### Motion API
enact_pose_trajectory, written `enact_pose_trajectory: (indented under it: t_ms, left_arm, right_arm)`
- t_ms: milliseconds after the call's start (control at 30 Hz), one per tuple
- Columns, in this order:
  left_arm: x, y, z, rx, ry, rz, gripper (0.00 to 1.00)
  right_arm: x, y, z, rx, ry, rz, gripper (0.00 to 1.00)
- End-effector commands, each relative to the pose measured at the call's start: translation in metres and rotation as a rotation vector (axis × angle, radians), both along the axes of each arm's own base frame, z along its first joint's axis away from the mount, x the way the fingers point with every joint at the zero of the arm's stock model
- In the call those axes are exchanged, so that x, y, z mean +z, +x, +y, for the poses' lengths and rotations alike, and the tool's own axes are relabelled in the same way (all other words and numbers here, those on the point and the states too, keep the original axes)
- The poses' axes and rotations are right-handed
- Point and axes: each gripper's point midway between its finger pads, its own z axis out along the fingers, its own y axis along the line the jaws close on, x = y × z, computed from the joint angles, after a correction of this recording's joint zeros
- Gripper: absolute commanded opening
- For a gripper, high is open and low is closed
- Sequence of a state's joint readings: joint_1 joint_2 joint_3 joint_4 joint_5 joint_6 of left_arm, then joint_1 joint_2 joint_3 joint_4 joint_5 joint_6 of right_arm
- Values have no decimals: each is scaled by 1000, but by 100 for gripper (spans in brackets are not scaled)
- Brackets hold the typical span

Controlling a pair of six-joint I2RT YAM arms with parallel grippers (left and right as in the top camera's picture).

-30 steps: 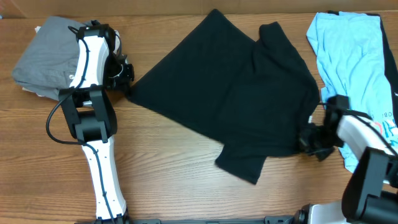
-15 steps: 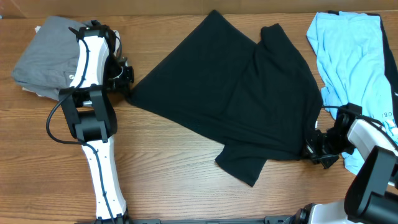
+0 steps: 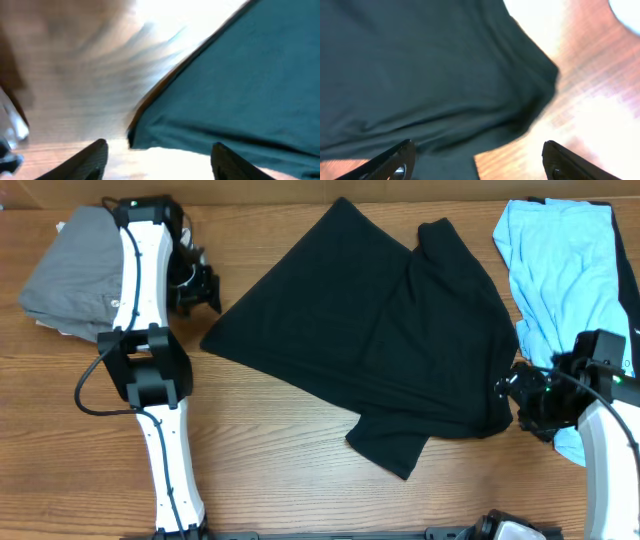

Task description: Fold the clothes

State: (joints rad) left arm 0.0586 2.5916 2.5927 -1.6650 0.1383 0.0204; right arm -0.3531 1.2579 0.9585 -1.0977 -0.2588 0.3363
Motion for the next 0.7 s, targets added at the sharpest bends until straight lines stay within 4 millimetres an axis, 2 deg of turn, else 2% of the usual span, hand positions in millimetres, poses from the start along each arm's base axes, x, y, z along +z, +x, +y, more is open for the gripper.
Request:
enact_pose_trajectory:
  t_ms: [0, 167, 267, 333, 500, 567, 667]
  left_arm:
    - [62, 32, -46, -203, -27, -265, 74]
    - [72, 80, -121, -444, -47, -522, 87]
    - [67, 107, -168, -549, -38, -658, 91]
    - [57, 116, -192, -586, -34, -701, 93]
    - [9, 119, -243, -694, -36, -708, 95]
    - [-17, 117, -257, -736, -39, -693, 95]
    - [-46, 114, -264, -765, -41, -662, 95]
  right_arm:
    - [21, 17, 11, 114, -39, -112, 85]
    - [26, 34, 31, 215, -59, -178, 86]
    - [28, 43, 42, 258, -65, -211, 87]
    - [28, 45, 46, 273, -66, -217, 87]
    - [25, 46, 47, 279, -65, -209, 89]
    - [25, 46, 47, 279, -65, -207, 89]
    - [25, 46, 47, 279, -65, -209, 89]
